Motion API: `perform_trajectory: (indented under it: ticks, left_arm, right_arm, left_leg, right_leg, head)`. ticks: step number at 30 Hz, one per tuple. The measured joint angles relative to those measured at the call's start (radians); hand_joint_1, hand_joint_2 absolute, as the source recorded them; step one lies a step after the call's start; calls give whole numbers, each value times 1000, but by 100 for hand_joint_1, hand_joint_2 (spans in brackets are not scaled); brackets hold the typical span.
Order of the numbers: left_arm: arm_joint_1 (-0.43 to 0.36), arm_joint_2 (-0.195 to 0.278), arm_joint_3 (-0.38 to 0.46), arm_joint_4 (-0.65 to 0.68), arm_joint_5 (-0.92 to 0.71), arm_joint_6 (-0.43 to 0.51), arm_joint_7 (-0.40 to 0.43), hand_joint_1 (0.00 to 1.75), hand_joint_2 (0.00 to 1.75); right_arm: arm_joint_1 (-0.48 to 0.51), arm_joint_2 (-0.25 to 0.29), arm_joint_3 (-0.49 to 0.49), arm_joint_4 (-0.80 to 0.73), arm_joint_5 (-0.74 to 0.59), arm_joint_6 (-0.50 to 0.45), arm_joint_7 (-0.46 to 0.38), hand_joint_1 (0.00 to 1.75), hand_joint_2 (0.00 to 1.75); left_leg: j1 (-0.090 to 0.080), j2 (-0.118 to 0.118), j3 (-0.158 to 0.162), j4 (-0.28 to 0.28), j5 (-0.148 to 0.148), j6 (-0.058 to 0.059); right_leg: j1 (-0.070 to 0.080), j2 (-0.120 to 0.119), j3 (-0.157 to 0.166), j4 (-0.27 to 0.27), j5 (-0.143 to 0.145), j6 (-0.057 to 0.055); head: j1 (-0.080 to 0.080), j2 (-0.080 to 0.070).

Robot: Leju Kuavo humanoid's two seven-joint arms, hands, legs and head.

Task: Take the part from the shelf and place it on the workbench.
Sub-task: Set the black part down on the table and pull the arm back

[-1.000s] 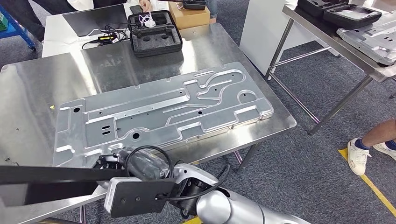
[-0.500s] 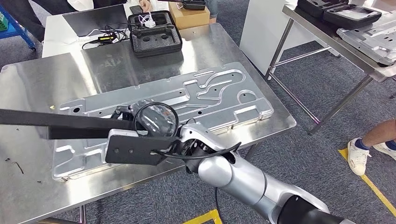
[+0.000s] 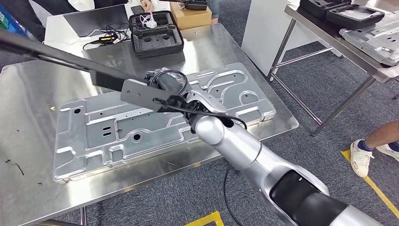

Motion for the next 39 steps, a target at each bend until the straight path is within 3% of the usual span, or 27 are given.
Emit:
perform_trajectory:
  ticks: [16, 39]
  left_arm:
    - [-10, 0, -32, 0, -17, -27, 0, 0, 175]
    - [-20, 0, -55, 0, -21, -38, 0, 0, 175]
  right_arm:
    - [-68, 11, -155, 412, 83, -51, 34, 175, 0]
    - [-94, 30, -219, 508, 131, -51, 39, 175, 0]
  left_leg:
    - [0, 0, 0, 1, 0, 0]
    - [0, -1, 0, 1, 0, 0]
  right_leg:
    - [0, 0, 0, 0, 0, 0]
    - [0, 0, 1, 0, 0, 0]
  head:
    - [0, 0]
    - [0, 0]
